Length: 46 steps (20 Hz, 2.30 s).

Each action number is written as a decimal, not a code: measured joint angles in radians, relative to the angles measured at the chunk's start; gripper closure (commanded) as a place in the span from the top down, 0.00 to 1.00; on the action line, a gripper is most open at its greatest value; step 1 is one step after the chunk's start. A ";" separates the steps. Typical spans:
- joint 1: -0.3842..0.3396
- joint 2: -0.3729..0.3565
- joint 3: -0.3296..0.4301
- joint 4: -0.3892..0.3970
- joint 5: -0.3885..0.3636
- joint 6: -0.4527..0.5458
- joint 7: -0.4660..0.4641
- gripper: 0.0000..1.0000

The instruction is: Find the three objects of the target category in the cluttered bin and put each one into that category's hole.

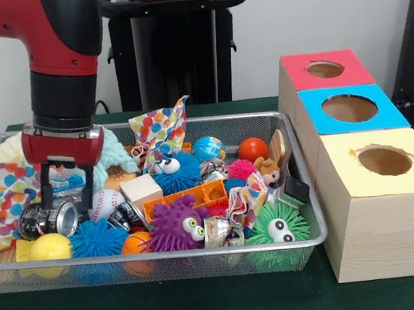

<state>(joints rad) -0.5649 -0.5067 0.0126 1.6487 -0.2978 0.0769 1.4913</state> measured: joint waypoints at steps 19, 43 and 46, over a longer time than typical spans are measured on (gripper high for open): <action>0.060 0.058 -0.145 0.077 0.390 -0.037 0.206 1.00; 0.144 -0.018 -0.249 0.186 0.512 -0.022 0.347 1.00; 0.145 -0.019 -0.249 0.185 0.512 -0.022 0.347 1.00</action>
<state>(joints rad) -0.4202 -0.5259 -0.2362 1.8340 0.2146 0.0547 1.8380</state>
